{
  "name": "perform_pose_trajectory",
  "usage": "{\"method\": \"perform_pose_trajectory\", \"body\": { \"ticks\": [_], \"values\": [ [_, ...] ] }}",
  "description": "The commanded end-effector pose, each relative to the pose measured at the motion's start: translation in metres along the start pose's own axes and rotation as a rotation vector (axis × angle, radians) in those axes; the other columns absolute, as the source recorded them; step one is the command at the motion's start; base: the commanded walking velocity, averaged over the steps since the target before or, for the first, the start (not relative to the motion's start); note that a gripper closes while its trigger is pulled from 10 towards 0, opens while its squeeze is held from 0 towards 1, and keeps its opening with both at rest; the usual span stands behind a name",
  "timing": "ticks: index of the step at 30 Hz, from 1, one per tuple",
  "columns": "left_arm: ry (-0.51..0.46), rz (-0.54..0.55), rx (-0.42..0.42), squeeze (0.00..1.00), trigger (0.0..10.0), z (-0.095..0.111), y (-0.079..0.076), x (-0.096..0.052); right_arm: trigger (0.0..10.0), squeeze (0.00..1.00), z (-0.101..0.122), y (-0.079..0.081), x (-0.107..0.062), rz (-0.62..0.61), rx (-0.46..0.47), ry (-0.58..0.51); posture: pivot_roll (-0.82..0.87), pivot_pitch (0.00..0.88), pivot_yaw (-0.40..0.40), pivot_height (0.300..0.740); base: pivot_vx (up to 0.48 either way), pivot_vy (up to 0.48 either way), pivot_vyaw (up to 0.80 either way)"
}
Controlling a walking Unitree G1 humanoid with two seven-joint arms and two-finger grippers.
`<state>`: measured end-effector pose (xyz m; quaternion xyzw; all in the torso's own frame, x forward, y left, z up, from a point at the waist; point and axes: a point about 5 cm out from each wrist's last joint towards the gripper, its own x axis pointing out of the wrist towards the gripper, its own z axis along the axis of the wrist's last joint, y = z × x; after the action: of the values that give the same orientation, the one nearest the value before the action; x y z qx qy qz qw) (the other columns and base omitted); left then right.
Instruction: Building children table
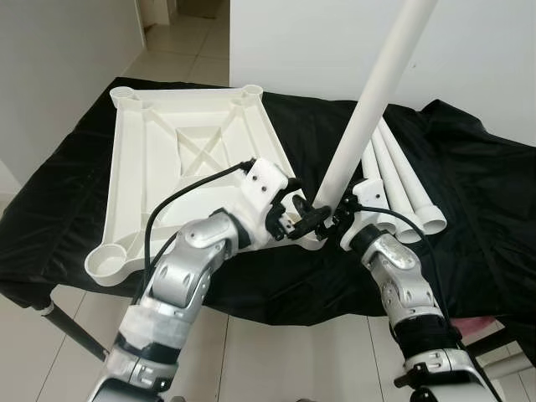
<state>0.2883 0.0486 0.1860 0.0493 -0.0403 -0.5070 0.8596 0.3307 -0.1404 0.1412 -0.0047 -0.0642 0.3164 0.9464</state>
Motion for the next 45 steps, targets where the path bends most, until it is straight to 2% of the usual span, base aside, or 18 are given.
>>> {"method": "perform_pose_trajectory", "body": {
  "ticks": [1, 2, 3, 4, 5, 6, 9, 16, 17, 22, 25, 26, 28, 31, 33, 35, 40, 45],
  "values": [
    [0.019, 0.053, 0.02, 0.0, 10.0, -0.005, 0.001, -0.001, 9.6, 0.0, -0.002, -0.003, 0.002, 0.046, 0.001, 0.017, 0.03, 0.0, -0.062, 0.74, 0.0, 0.0, 0.0],
    [0.023, 0.051, 0.023, 0.0, 10.0, -0.006, 0.001, -0.002, 9.6, 0.0, -0.003, -0.004, 0.003, 0.05, 0.004, 0.022, 0.03, 0.0, -0.062, 0.74, 0.0, 0.0, 0.0],
    [0.028, 0.05, 0.027, 0.0, 10.0, -0.007, 0.001, -0.003, 5.8, 0.0, -0.004, -0.005, 0.003, 0.054, 0.003, 0.022, 0.04, 0.0, -0.064, 0.74, 0.0, 0.0, 0.0],
    [0.029, 0.048, 0.028, 0.0, 10.0, -0.008, 0.001, -0.005, 4.3, 0.0, -0.004, -0.007, 0.003, 0.057, 0.0, 0.024, 0.04, 0.0, -0.064, 0.74, 0.0, 0.0, 0.0],
    [0.029, 0.048, 0.029, 0.0, 10.0, -0.008, 0.001, -0.005, 4.3, 0.0, -0.004, -0.007, 0.003, 0.06, -0.003, 0.024, 0.04, 0.0, -0.064, 0.74, 0.0, 0.0, 0.0],
    [0.033, 0.038, 0.024, 0.0, 10.0, -0.009, 0.0, -0.008, 0.0, 0.0, -0.005, -0.009, 0.002, 0.056, 0.0, 0.025, 0.04, 0.0, -0.067, 0.74, 0.0, 0.0, 0.0],
    [0.046, 0.024, 0.026, 0.0, 10.0, -0.011, -0.002, -0.012, 0.0, 0.0, -0.007, -0.012, 0.001, 0.049, 0.004, 0.032, 0.04, 0.0, -0.067, 0.74, 0.0, 0.0, 0.0],
    [0.08, 0.015, -0.015, 0.0, 10.0, -0.019, -0.005, -0.015, 0.0, 0.0, -0.012, -0.014, -0.001, 0.01, 0.079, 0.03, 0.05, 0.0, -0.069, 0.74, 0.0, 0.0, 0.0],
    [0.09, 0.02, -0.011, 0.0, 10.0, -0.02, -0.005, -0.015, 10.0, 0.0, -0.013, -0.014, -0.002, -0.002, 0.087, 0.029, 0.05, 0.0, -0.068, 0.74, 0.0, 0.0, 0.0],
    [0.105, 0.027, 0.003, 0.0, 10.0, -0.022, -0.007, -0.015, 10.0, 0.0, -0.015, -0.015, -0.001, -0.035, 0.112, 0.025, 0.05, 0.0, -0.069, 0.74, 0.0, 0.0, 0.0],
    [0.095, 0.042, 0.02, 0.0, 10.0, -0.024, -0.008, -0.016, 10.0, 0.0, -0.017, -0.015, -0.002, -0.146, 0.081, 0.049, 0.04, 0.0, -0.069, 0.74, 0.0, 0.0, 0.0],
    [0.095, 0.042, 0.02, 0.0, 10.0, -0.024, -0.008, -0.016, 10.0, 0.0, -0.017, -0.015, -0.002, -0.146, 0.081, 0.049, 0.04, 0.0, -0.069, 0.74, 0.0, 0.0, 0.0],
    [0.097, 0.05, 0.022, 0.0, 10.0, -0.026, -0.008, -0.016, 10.0, 0.0, -0.018, -0.007, -0.002, -0.24, 0.072, 0.047, 0.04, 0.0, -0.068, 0.74, 0.0, 0.0, 0.0],
    [0.098, 0.051, 0.02, 0.0, 10.0, -0.026, -0.008, -0.017, 10.0, 0.0, -0.018, -0.005, -0.002, -0.274, 0.066, 0.048, 0.04, 0.0, -0.068, 0.74, 0.0, 0.0, 0.0],
    [0.097, 0.06, 0.022, 0.0, 10.0, -0.026, -0.007, -0.017, 10.0, 0.0, -0.02, 0.0, -0.004, -0.401, 0.091, 0.062, 0.04, 0.0, -0.071, 0.74, 0.0, 0.0, 0.0],
    [0.097, 0.06, 0.022, 0.0, 10.0, -0.026, -0.007, -0.017, 10.0, 0.0, -0.02, 0.0, -0.004, -0.401, 0.091, 0.062, 0.04, 0.0, -0.071, 0.74, 0.0, 0.0, 0.0],
    [0.089, 0.099, 0.049, 0.0, 10.0, -0.026, -0.003, -0.018, 10.0, 0.0, -0.024, 0.014, -0.012, -0.703, 0.096, 0.06, 0.04, 0.0, -0.088, 0.74, 0.0, 0.0, 0.0],
    [0.084, 0.131, 0.055, 0.0, 10.0, -0.025, 0.003, -0.02, 10.0, 0.0, -0.028, 0.027, -0.013, -0.773, 0.114, 0.072, 0.04, 0.0, -0.069, 0.74, 0.0, 0.0, 0.0]
  ]
}}
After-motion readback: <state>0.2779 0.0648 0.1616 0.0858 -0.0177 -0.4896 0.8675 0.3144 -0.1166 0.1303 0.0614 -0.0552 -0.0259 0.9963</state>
